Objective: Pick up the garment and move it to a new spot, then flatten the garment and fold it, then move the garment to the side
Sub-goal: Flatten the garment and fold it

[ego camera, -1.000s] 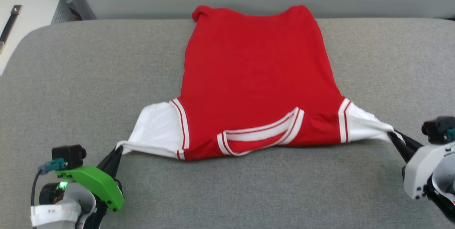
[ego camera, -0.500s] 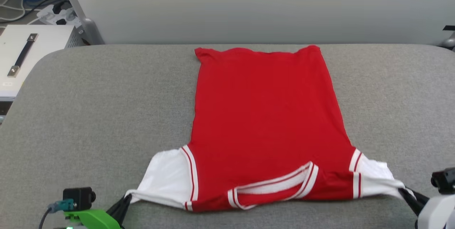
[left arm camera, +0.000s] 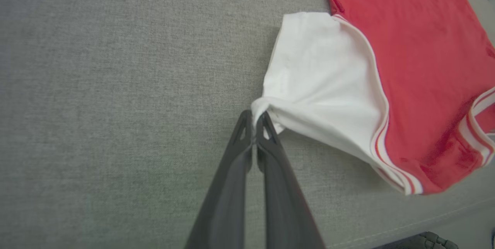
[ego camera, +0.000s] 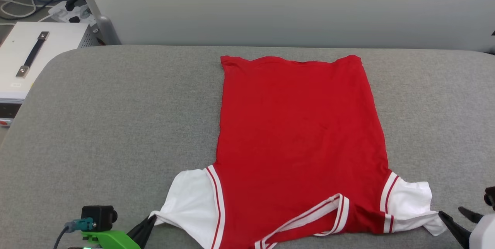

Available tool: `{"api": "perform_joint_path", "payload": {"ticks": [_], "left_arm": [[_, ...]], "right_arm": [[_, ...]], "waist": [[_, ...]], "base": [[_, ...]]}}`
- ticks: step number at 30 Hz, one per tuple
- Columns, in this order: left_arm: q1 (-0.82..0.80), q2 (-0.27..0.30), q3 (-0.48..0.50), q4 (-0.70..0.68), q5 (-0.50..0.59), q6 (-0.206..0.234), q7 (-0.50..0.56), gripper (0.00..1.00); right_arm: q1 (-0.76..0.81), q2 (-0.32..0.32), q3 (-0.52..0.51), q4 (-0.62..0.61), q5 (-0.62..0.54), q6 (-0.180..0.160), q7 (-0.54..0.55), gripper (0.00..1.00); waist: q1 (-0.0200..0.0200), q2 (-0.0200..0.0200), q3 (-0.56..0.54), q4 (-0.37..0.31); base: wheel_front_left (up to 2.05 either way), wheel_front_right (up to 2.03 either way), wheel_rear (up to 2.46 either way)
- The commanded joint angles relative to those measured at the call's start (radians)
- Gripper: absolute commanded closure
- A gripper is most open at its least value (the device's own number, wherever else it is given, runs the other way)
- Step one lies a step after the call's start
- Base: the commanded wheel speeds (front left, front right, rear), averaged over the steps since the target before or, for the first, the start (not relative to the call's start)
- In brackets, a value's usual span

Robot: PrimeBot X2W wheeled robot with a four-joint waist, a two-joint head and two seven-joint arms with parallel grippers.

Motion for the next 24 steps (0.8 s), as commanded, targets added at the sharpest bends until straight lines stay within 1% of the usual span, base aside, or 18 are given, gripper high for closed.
{"api": "perform_joint_path", "payload": {"ticks": [1,5,9,12,16,19,24], "left_arm": [[-0.011,0.008,-0.004,-0.019,0.005,0.008,0.008,1.00],[-0.027,0.015,-0.016,-0.092,0.012,0.023,0.047,1.00],[-0.058,0.028,-0.033,-0.184,0.034,0.052,0.101,1.00],[-0.084,0.034,-0.040,-0.248,0.046,0.070,0.134,1.00],[-0.115,0.040,-0.045,-0.330,0.056,0.092,0.175,1.00],[-0.140,0.042,-0.051,-0.385,0.073,0.102,0.194,1.00],[-0.174,0.038,-0.061,-0.457,0.098,0.116,0.213,1.00]], "right_arm": [[-0.004,0.000,-0.027,-0.026,0.011,-0.008,0.025,0.00],[-0.036,0.023,-0.116,-0.113,0.066,-0.008,0.154,0.00],[-0.126,0.044,-0.207,-0.203,0.088,-0.008,0.301,0.00],[-0.219,0.065,-0.250,-0.229,0.081,-0.008,0.429,0.00],[-0.395,0.105,-0.294,-0.214,0.051,-0.008,0.603,0.00],[-0.543,0.128,-0.314,-0.172,0.003,-0.008,0.726,0.00],[-0.760,0.169,-0.334,-0.076,-0.106,-0.008,0.878,0.00]], "waist": [[0.0001,-0.0001,0.015,0.014],[0.0001,-0.0001,0.050,0.038],[0.0001,-0.0001,0.119,0.075],[0.0001,-0.0001,0.173,0.105],[0.0001,-0.0001,0.262,0.147],[0.0001,-0.0001,0.332,0.184],[0.0001,-0.0001,0.422,0.239]], "base": [[0.00,0.00,0.00],[0.00,0.00,0.00],[0.00,0.00,0.00],[0.00,0.00,0.00],[0.00,0.00,0.00],[0.00,0.00,0.00],[0.00,0.00,0.00]]}}
